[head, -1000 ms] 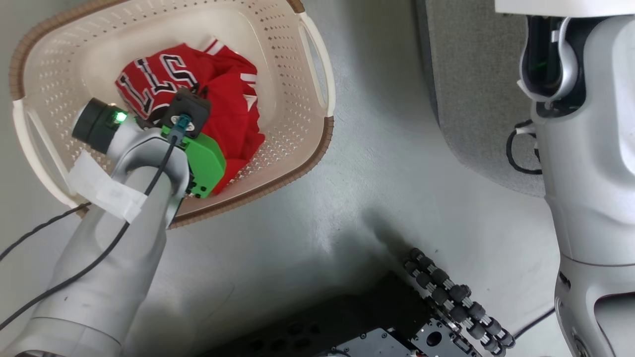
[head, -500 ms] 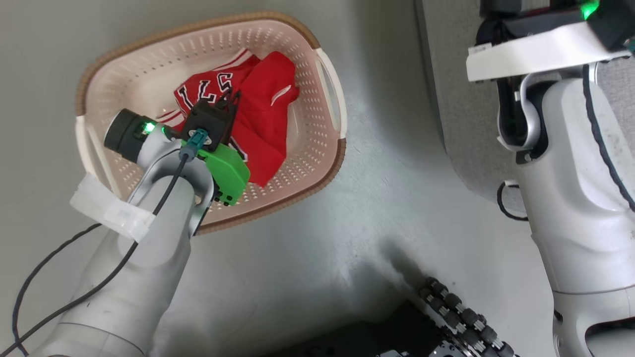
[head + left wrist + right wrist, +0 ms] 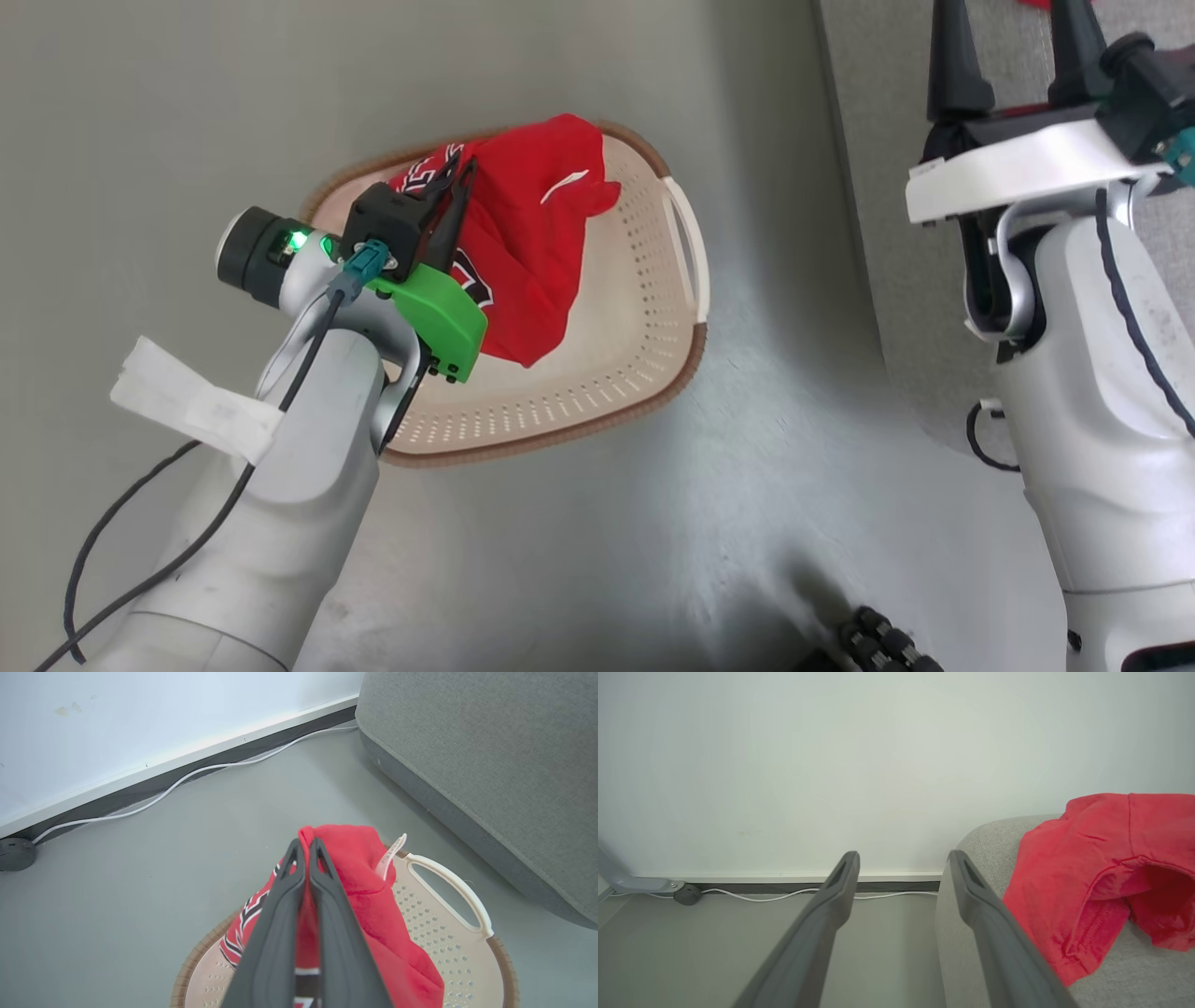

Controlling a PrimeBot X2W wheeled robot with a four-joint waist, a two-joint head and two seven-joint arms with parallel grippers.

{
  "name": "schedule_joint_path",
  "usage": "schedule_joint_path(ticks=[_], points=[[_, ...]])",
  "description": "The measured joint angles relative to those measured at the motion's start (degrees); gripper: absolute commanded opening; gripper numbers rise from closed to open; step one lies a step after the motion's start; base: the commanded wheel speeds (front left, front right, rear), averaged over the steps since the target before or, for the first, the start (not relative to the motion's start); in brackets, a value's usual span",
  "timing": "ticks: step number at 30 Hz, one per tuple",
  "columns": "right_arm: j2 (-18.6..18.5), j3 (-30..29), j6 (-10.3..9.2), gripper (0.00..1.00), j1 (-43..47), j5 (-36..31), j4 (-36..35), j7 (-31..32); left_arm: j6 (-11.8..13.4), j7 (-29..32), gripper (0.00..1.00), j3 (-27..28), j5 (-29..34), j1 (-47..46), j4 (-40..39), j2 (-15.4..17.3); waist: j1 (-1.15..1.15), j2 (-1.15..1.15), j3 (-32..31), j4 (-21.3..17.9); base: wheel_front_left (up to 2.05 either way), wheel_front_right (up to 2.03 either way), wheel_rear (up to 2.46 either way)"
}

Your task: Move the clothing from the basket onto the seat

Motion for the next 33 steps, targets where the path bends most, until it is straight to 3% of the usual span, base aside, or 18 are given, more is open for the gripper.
schedule_joint_path(ticks=[20, 33], points=[[0.27, 1.98, 2.75, 1.00, 9.47, -0.34, 5.46, 0.01, -0.48, -0.18, 0.00, 0.48, -3.70, 3.39, -1.47, -0.44, 0.00, 0.00, -15.74, 6.77, 0.00, 0.00, 0.00], [2.07, 11.77, 7.55, 1.00, 15.53, -1.07, 11.76, 0.01, -0.54, -0.18, 0.00, -0.23, -4.71, 6.60, -1.86, -0.52, 0.00, 0.00, -26.74, 8.62, 0.00, 0.00, 0.00]])
